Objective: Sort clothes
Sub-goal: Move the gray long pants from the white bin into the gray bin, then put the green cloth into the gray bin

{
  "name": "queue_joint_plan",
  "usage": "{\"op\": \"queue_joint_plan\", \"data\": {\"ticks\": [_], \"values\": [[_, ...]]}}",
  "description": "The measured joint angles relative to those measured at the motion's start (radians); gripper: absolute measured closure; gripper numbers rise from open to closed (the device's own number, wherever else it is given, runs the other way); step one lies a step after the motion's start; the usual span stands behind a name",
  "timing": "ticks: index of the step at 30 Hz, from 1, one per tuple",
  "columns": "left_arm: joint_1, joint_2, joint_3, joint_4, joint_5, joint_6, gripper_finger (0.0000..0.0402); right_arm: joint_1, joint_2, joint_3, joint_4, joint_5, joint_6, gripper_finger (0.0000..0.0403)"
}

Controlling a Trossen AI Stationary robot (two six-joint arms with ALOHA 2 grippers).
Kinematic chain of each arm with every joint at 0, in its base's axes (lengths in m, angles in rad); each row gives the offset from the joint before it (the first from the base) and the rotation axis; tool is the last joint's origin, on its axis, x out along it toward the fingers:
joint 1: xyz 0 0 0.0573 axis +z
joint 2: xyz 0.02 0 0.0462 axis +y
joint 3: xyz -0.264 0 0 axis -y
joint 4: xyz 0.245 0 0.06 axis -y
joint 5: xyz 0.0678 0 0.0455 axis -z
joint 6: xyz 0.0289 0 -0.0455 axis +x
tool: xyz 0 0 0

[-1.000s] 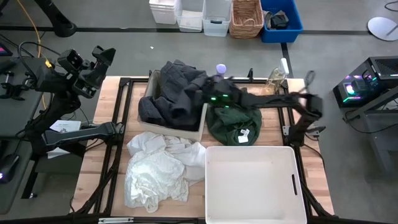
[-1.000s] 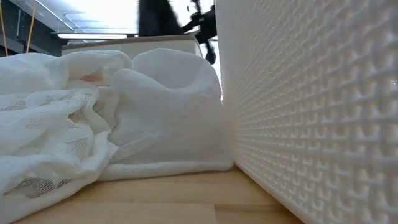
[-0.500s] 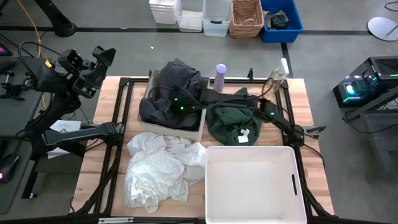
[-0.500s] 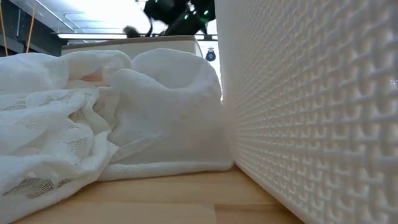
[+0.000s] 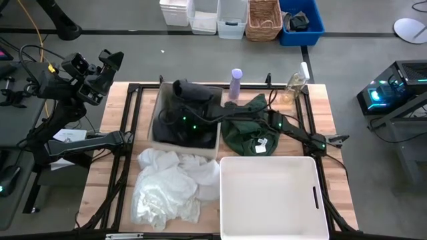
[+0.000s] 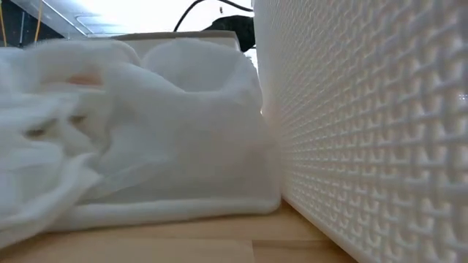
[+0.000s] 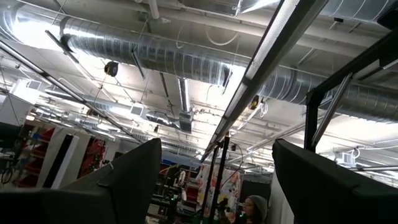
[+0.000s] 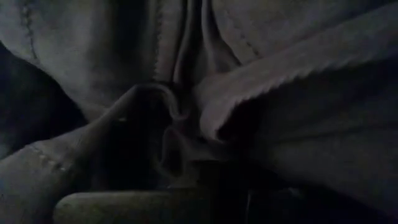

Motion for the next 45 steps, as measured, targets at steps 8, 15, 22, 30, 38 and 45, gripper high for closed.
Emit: {"op": "queue_joint_plan", "data": {"ticks": [8,15,22,30,38,45], "values": [[0.000,0.000,0.000,-0.001,0.001,0.000,0.0106,-0.006,-0.073,0.005,0.101,0.014,-0.075,0.0403],[0.000,0.000,0.000,-0.009,0.002,0.000,0.0106,-0.049,-0.294,0.019,0.098,0.146,-0.199,0.0377],[0.000,0.000,0.000,-0.061,0.002,0.024,0.0106,-0.038,-0.460,0.014,0.012,0.140,-0.336,0.0271],[0.000,0.000,0.000,-0.080,0.002,0.026,0.0106,0.000,-0.637,0.017,-0.554,0.496,-0.407,0.0198],[-0.001,0.014,0.000,-0.106,0.005,-0.018,0.0106,-0.031,-0.734,-0.339,-0.593,0.492,-0.362,0.0192],[-0.003,0.013,0.000,-0.105,0.012,-0.045,0.0106,-0.085,-0.859,-0.838,-0.337,0.457,-0.258,0.0192]]}}
